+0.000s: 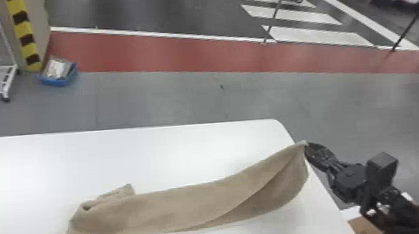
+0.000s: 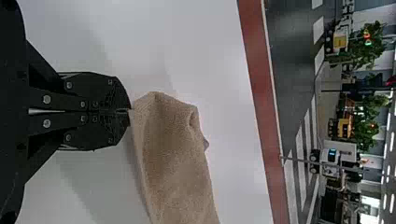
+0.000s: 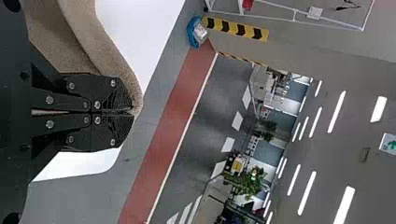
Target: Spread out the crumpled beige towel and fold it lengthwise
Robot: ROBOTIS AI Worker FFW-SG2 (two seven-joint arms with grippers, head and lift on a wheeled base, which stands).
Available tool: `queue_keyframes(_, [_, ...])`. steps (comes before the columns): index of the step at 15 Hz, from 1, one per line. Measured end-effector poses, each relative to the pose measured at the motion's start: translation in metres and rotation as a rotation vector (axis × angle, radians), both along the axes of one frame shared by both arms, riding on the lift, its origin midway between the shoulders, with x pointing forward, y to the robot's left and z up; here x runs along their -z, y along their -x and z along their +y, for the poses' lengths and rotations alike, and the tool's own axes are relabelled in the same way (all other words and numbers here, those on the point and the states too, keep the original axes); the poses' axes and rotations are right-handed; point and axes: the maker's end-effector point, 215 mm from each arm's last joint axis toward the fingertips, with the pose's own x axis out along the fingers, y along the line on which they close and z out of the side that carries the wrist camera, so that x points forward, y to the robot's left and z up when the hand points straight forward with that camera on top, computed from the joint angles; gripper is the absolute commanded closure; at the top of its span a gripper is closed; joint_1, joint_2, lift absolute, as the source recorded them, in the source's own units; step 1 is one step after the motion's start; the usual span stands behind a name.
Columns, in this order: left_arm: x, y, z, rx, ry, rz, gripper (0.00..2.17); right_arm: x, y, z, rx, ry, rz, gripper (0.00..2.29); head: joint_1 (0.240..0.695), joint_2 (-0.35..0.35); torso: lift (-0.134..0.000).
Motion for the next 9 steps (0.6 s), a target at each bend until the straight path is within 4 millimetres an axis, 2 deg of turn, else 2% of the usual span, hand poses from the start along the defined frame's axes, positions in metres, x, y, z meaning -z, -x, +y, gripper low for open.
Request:
queue_keyframes(4, [-0.063, -0.016, 0.039, -0.058, -0.020, -0.087, 1.74, -0.044, 0.000, -0.010, 0.009, 0.018, -0.051, 1.45, 0.695, -0.350, 0.000])
queue_keyframes(7, [-0.111, -0.020, 0.060, -0.076, -0.050, -0.132, 1.74, -0.077, -0.001, -0.025, 0.019, -0.014, -0.073, 1.45, 0.695, -0.350, 0.000])
queue_keyframes(9, [-0.135, -0.018, 0.069, -0.082, -0.067, -0.147, 1.74, -0.096, 0.004, -0.032, 0.032, -0.034, -0.100, 1.45, 0.695, -0.350, 0.000])
